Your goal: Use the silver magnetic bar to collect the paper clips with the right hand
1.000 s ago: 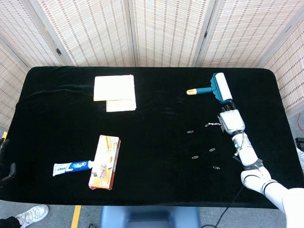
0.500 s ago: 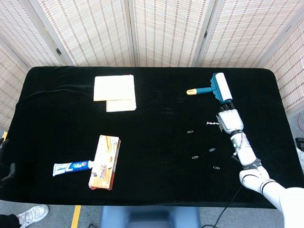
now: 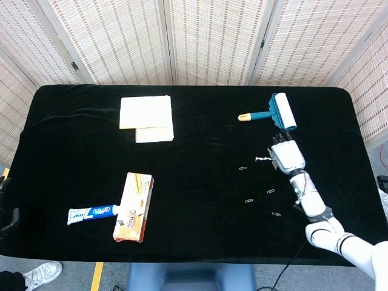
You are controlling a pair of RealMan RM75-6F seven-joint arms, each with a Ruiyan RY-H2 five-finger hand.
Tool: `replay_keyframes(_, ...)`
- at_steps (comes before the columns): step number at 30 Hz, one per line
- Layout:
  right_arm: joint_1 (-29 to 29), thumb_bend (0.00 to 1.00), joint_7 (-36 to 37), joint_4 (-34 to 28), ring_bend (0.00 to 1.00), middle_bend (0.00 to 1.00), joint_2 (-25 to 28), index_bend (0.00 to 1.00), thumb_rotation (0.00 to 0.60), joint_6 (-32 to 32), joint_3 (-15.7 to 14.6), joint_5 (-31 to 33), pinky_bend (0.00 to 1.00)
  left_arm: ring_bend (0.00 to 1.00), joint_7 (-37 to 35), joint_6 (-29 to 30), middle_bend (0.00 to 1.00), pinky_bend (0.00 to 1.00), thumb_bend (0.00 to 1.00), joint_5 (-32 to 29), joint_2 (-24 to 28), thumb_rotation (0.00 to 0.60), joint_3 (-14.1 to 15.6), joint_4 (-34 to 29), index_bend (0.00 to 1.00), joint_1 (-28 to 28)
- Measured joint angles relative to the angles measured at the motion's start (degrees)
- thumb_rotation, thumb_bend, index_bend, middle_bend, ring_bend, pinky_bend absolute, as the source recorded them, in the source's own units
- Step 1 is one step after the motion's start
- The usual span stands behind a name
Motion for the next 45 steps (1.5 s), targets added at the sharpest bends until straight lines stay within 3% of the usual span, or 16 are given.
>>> replay_keyframes(11, -0.33, 0.47, -7.51, -5.68, 0.16, 0.28, 0.29, 1.00, 0.600, 1.11, -1.19, 1.23, 0.00, 0.09, -1.66, 1.05, 0.08, 0.06, 0.57, 0.25, 0.46, 0.600, -0.09, 0.20, 0.00, 0.67)
replay_keyframes(33, 3.22, 0.47, -6.84, -0.41, 0.16, 0.28, -4.70, 1.00, 0.600, -2.78, -0.66, 2.99, 0.00, 0.09, -3.86, 1.46, 0.08, 0.06, 0.57, 0.34, 1.01, 0.600, -0.27, 0.85, 0.00, 1.20)
replay_keyframes(45, -0.74, 0.47, -2.57, -8.50, 0.16, 0.28, 2.65, 1.00, 0.600, 3.13, -1.04, 1.26, 0.00, 0.09, -2.11, 1.19, 0.08, 0.06, 0.57, 0.45, 0.51, 0.600, -0.14, 0.58, 0.00, 1.03)
